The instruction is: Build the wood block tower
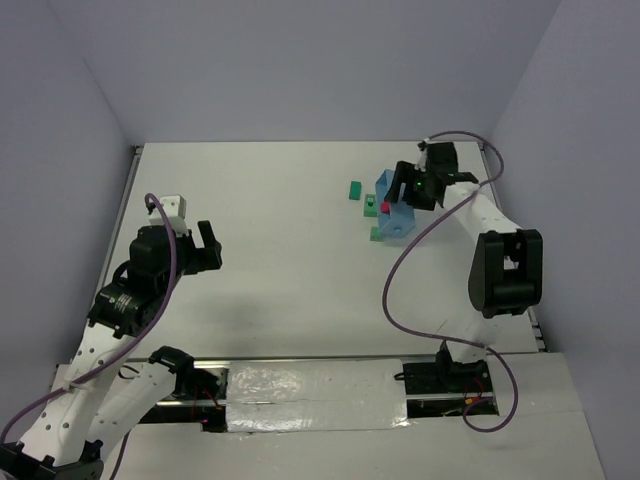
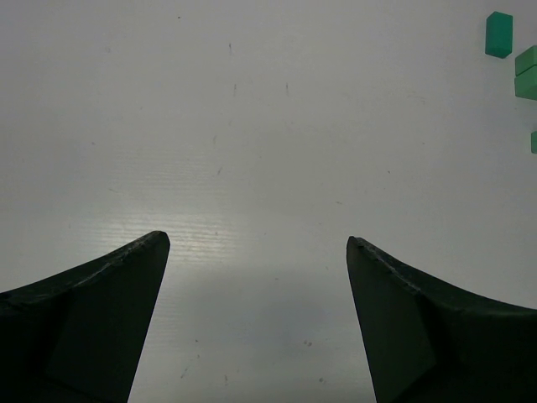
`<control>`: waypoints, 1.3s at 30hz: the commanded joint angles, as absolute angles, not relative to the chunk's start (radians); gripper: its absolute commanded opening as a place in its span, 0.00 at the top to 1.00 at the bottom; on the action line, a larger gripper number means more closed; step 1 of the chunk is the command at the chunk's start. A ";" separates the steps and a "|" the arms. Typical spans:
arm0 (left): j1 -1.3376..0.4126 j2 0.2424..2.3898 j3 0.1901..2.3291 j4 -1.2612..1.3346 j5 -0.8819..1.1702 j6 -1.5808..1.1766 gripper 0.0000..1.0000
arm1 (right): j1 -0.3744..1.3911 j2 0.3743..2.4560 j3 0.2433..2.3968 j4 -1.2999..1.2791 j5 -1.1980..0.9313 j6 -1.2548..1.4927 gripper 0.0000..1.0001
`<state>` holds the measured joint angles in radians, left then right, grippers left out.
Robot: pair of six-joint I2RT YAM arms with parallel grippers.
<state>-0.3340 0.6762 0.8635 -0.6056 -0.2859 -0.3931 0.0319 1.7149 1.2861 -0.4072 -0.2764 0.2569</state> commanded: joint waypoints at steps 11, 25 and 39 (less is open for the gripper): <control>-0.347 0.661 0.867 -0.575 -0.307 -0.385 0.01 | 0.446 1.790 1.549 -0.638 0.876 0.149 0.68; -0.350 0.652 0.865 -0.575 -0.305 -0.385 0.01 | 0.508 1.847 1.588 -0.657 0.849 0.196 0.62; -0.362 0.647 0.864 -0.577 -0.310 -0.388 0.00 | -0.142 1.669 1.227 -0.192 -0.533 0.320 0.44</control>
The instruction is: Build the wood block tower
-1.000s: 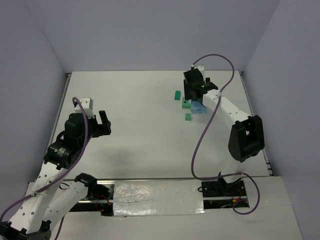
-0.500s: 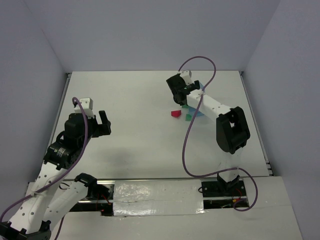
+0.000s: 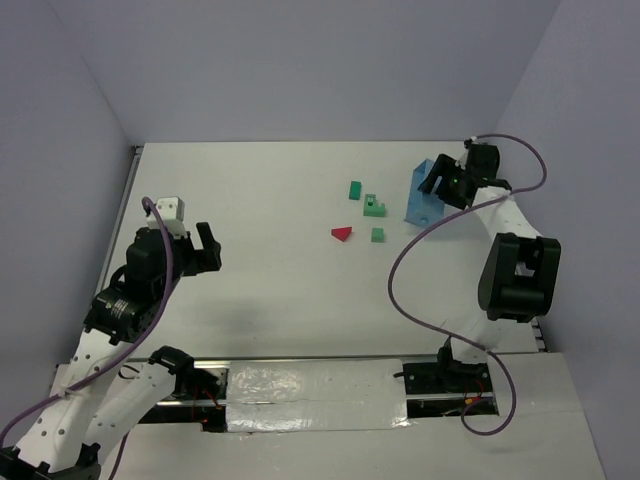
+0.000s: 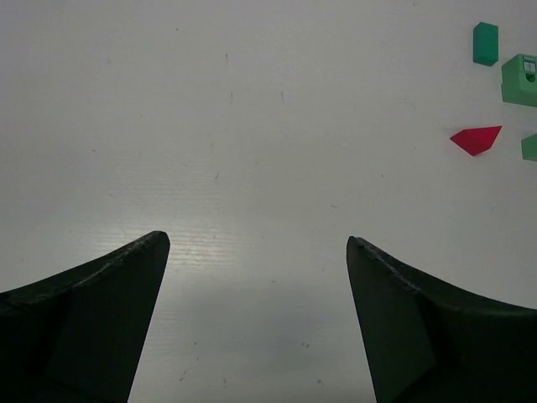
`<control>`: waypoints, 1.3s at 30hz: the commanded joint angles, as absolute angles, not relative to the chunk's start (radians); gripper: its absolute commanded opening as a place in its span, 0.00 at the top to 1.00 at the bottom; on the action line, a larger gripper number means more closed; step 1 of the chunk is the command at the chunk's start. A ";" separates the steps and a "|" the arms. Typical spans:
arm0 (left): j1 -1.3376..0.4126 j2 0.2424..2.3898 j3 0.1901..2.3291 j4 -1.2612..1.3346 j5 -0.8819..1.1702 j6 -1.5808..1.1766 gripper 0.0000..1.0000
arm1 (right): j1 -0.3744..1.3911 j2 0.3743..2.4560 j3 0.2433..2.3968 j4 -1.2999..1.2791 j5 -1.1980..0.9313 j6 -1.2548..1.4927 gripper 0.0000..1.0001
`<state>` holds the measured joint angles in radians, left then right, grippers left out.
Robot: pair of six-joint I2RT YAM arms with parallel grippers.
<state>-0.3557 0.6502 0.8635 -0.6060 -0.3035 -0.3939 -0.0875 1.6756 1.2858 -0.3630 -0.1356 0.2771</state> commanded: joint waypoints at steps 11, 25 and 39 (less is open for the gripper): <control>-0.391 0.661 0.862 -0.569 -0.287 -0.380 0.00 | -0.206 1.997 1.486 -0.283 -0.921 0.307 0.44; -0.420 0.701 0.864 -0.569 -0.278 -0.377 0.01 | -0.247 2.089 1.603 -0.485 -0.588 0.290 0.00; -0.422 0.716 0.864 -0.571 -0.282 -0.377 0.00 | -0.149 1.807 1.615 -0.537 -0.163 0.275 0.00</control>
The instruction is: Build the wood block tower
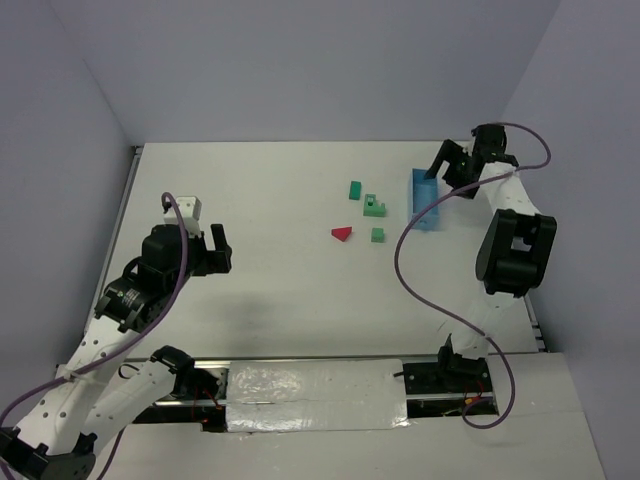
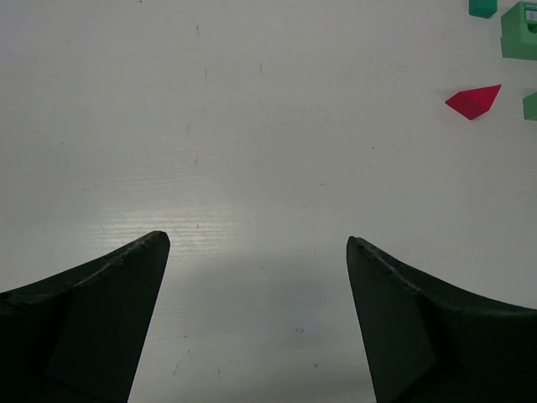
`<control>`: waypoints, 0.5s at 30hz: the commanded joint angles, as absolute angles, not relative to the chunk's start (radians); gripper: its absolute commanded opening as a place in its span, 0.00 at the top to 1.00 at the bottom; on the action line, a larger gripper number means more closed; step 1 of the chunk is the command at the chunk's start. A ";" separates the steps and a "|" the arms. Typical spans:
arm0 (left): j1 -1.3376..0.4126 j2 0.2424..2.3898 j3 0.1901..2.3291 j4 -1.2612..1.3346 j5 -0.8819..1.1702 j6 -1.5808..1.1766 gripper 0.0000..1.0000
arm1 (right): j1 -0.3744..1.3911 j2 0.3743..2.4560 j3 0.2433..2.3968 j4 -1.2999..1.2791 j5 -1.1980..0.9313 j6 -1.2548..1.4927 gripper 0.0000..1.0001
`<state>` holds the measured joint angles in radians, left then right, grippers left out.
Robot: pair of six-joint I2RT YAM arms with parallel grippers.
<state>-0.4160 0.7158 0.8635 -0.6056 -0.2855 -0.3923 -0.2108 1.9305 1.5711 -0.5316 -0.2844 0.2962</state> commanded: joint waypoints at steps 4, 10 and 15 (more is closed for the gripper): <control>-0.422 0.715 0.865 -0.574 -0.288 -0.379 0.00 | -0.034 1.821 1.661 -0.598 -0.005 0.219 0.04; -0.422 0.709 0.864 -0.572 -0.288 -0.379 0.00 | 0.029 1.911 1.690 -0.650 0.124 0.186 0.34; -0.423 0.709 0.867 -0.572 -0.284 -0.379 0.00 | 0.044 1.983 1.704 -0.661 0.153 0.160 0.38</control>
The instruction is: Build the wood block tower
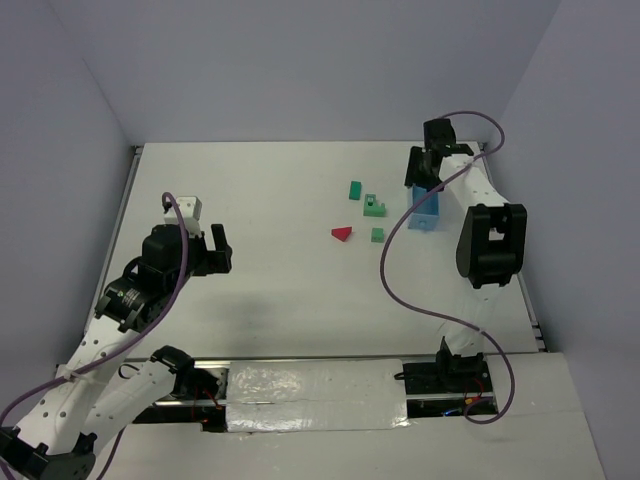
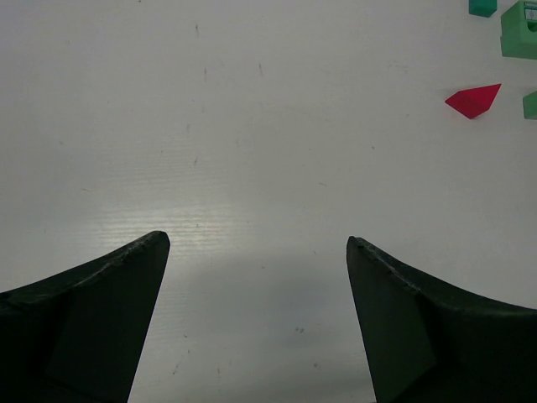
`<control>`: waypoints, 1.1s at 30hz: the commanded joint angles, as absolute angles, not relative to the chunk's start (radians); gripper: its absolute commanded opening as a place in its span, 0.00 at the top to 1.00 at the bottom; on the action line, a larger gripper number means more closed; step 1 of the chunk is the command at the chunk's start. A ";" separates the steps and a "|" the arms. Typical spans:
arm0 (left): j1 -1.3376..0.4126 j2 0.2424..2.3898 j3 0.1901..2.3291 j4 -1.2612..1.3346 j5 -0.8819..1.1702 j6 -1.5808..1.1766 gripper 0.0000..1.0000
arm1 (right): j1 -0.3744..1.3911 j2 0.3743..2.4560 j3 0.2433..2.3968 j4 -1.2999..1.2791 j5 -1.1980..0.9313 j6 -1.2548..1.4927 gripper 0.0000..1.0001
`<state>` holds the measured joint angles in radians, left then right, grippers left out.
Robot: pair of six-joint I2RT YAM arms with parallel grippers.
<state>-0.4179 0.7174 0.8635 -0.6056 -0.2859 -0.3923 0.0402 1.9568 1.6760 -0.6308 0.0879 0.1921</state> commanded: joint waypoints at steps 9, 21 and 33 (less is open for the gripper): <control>-0.426 0.678 0.862 -0.568 -0.275 -0.376 0.00 | 0.048 2.080 1.733 -0.678 0.146 0.103 0.68; -0.436 0.678 0.862 -0.565 -0.268 -0.377 0.00 | 0.041 2.166 1.818 -0.638 0.186 -0.028 1.00; -0.448 0.707 0.862 -0.564 -0.265 -0.373 0.01 | -0.058 2.238 1.916 -0.675 0.037 -0.028 0.95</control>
<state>-0.4412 0.7048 0.8627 -0.6052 -0.2737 -0.3916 -0.0074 2.2372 1.9129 -0.6792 0.0994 -0.0074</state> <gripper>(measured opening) 0.994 0.044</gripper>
